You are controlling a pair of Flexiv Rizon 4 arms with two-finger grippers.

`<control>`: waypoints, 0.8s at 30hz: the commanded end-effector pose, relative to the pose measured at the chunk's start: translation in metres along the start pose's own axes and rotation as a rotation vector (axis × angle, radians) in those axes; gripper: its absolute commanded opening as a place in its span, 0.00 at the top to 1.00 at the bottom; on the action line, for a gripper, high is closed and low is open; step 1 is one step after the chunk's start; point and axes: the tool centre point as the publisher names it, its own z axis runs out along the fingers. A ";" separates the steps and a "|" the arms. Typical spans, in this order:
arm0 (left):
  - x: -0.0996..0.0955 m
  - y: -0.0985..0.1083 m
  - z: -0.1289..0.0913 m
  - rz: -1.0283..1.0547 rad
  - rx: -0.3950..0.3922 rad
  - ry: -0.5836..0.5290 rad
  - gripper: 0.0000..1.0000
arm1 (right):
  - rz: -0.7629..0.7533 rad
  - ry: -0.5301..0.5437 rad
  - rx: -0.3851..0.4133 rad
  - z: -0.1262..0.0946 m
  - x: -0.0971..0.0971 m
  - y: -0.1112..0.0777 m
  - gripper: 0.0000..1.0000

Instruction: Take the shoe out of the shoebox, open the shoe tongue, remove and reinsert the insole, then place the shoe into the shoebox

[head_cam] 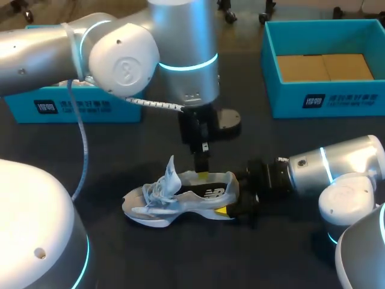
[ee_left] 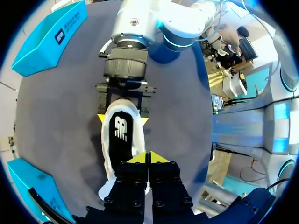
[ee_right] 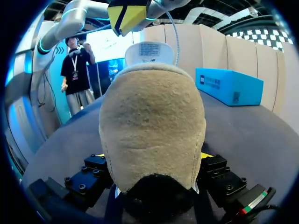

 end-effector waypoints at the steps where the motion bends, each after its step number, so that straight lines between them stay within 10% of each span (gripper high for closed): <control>1: -0.024 -0.010 0.025 0.036 -0.046 0.070 1.00 | 0.001 -0.001 0.005 0.000 0.000 0.001 1.00; 13: -0.024 -0.010 0.025 0.036 -0.046 0.070 1.00 | 0.001 -0.001 0.005 0.000 0.000 0.001 1.00; 24: -0.044 -0.007 0.068 0.058 -0.059 0.090 1.00 | 0.001 -0.001 0.005 0.000 0.000 0.001 1.00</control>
